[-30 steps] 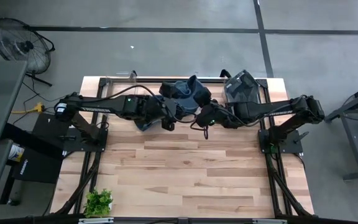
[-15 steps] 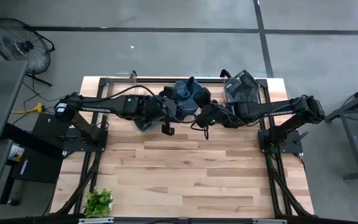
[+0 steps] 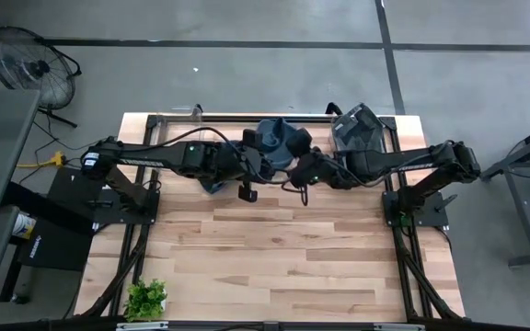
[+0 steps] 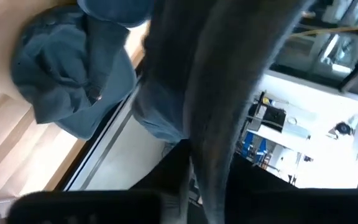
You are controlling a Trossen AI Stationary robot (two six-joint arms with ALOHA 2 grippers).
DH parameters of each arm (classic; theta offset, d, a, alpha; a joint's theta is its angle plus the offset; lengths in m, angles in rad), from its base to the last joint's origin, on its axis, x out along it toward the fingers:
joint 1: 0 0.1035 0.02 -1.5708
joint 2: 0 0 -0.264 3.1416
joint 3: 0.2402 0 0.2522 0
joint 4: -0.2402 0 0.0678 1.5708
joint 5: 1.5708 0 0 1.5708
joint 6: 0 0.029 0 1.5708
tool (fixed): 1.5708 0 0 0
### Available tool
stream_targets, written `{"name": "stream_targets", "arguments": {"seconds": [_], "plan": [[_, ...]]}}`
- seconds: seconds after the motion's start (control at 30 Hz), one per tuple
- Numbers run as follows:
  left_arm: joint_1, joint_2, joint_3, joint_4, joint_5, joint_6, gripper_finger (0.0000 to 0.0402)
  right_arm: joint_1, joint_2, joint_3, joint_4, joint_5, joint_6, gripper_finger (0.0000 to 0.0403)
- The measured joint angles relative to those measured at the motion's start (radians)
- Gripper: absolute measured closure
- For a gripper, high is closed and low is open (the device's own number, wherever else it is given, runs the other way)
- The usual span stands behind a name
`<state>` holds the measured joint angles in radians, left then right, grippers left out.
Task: Pick & Place hat
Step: Put the bottom right blue cap into the left transparent bin
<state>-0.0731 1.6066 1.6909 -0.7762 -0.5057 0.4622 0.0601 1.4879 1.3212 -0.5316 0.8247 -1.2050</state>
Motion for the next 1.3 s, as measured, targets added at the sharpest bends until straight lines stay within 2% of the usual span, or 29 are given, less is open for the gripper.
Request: {"name": "stream_targets", "arguments": {"seconds": [0.27,0.47,0.77,0.97,1.13,1.3], "plan": [[0.0,0.0,0.0,-0.043,-0.089,0.036,0.0394,0.0,-0.022,0.0,0.043,0.042,0.04,0.0288],[0.001,0.0,0.001,-0.227,-0.153,0.05,0.0394,-0.004,-0.081,0.0,0.01,0.071,0.16,0.0266],[0.001,0.0,0.001,-0.504,-0.163,0.031,0.0394,-0.038,-0.142,0.0,-0.135,0.052,0.398,0.0263],[0.001,-0.01,0.001,-0.622,-0.152,0.03,0.0394,-0.053,-0.142,0.0,-0.221,-0.008,0.518,0.0261],[0.001,-0.065,-0.037,-0.674,-0.102,0.0,0.0394,-0.054,-0.143,0.0,-0.23,-0.022,0.536,0.0261],[0.0,-0.188,-0.139,-0.67,-0.095,-0.081,0.0394,-0.054,-0.143,0.0,-0.221,-0.12,0.62,0.0258]]}}
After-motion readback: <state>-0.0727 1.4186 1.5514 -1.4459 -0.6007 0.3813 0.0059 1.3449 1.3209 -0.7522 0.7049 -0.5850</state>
